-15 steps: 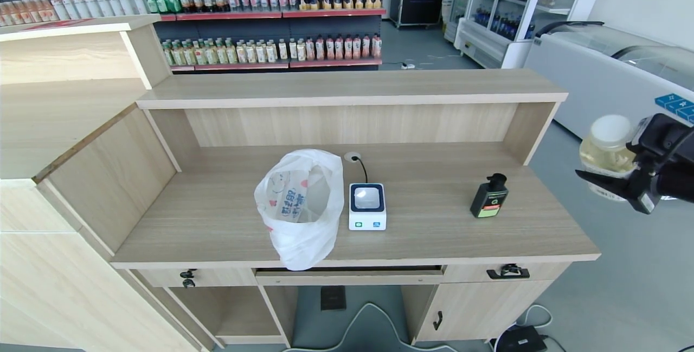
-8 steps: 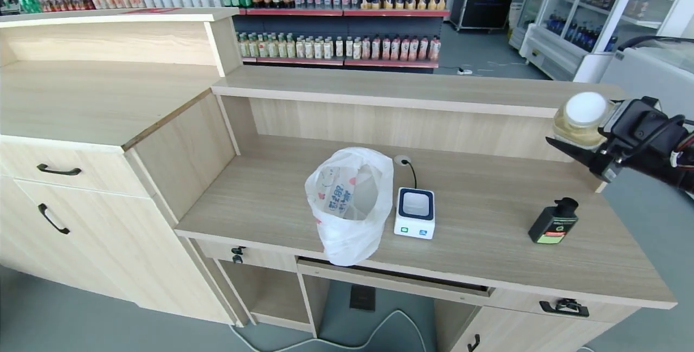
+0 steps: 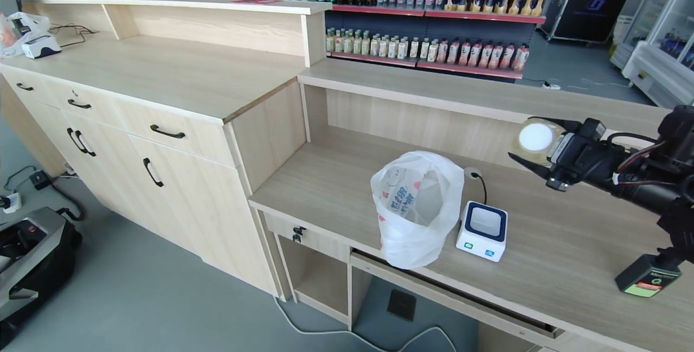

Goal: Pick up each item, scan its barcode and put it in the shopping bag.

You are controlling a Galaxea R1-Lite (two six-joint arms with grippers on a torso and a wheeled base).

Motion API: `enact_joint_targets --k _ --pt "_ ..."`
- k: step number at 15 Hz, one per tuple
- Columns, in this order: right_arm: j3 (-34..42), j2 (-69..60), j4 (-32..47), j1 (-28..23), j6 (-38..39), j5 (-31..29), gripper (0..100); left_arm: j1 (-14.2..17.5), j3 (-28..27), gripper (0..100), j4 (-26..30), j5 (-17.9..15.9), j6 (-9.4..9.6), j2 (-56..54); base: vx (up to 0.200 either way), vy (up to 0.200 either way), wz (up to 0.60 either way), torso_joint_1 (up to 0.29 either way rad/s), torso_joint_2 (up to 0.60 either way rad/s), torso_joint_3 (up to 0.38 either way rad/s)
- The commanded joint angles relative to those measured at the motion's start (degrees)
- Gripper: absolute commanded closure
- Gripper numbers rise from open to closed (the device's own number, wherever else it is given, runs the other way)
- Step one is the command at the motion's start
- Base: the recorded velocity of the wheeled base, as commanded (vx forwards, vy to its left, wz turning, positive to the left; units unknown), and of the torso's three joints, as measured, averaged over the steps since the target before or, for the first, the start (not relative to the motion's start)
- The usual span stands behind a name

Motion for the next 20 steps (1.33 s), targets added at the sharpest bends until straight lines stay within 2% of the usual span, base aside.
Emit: enact_joint_targets --k 1,3,5,8,13,20 --pt "1.2 4.9 -1.1 -1.8 -0.5 2.0 100 0.1 0.0 0 -0.1 -0.1 -0.02 0.0 0.0 0.0 0.0 0.0 0.0 0.0" --pt "1.0 6.9 -1.4 -2.9 -0.8 4.8 100 0.1 0.0 0 -0.1 0.0 -0.02 0.0 0.0 0.0 0.0 0.0 0.0 0.0" --pt "1.1 8.8 -0.8 -5.5 -6.3 6.5 100 0.1 0.0 0 -0.1 0.0 -0.02 0.0 0.0 0.0 0.0 0.0 0.0 0.0" --pt "2.9 10.6 -1.3 -5.5 -8.9 7.9 100 0.1 0.0 0 -0.1 0.0 -0.02 0.0 0.0 0.0 0.0 0.0 0.0 0.0" --pt "1.5 14.9 -2.4 -5.5 -9.1 11.0 100 0.1 0.0 0 -0.1 0.0 -0.02 0.0 0.0 0.0 0.0 0.0 0.0 0.0" --pt "-0.1 21.0 -6.2 -5.2 -9.8 11.8 100 0.1 0.0 0 -0.1 -0.1 -0.02 0.0 0.0 0.0 0.0 0.0 0.0 0.0"
